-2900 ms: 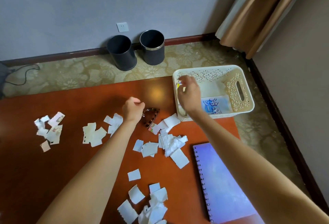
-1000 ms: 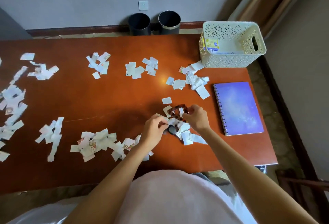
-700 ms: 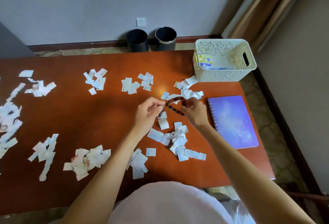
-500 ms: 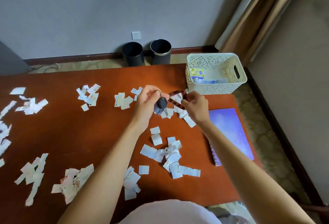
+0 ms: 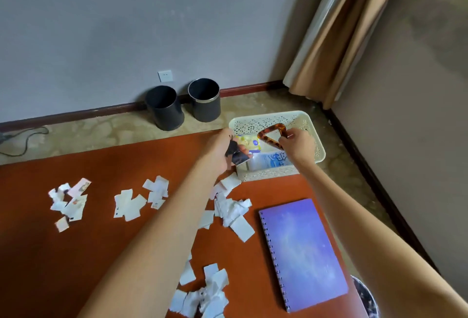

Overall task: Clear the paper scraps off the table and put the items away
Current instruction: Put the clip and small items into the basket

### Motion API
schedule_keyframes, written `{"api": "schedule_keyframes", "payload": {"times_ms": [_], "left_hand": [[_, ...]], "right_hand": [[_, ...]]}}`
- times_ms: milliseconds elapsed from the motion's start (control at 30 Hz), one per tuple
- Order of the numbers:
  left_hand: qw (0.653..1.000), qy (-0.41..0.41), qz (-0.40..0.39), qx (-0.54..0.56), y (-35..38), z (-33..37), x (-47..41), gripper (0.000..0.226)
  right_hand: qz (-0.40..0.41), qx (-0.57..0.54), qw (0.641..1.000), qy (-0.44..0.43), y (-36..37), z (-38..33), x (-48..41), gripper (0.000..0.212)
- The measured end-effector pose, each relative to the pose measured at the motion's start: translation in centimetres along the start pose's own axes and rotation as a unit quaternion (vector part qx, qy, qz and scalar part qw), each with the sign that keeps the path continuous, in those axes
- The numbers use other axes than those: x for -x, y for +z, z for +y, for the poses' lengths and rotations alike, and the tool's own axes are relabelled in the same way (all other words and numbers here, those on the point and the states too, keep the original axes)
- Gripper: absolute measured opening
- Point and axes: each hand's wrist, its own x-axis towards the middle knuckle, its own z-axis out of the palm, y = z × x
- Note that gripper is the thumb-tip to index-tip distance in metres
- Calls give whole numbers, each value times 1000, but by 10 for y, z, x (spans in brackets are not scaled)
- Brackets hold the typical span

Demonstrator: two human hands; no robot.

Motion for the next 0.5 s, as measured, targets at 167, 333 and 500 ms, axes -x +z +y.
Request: {"api": "schedule_keyframes", "payload": {"times_ms": [167, 333, 500], "left_hand": [[996, 12, -26, -80, 35, 8, -44, 22], [987, 21, -22, -158, 52, 1, -86, 29], [976, 26, -20, -217, 55, -7, -111, 25]], "right_hand": [[-42, 76, 996, 25, 7, 25, -54, 24], [-93, 148, 985, 9, 34, 41, -87, 22], [-114, 208, 971, -26, 55, 49, -104, 21]]}}
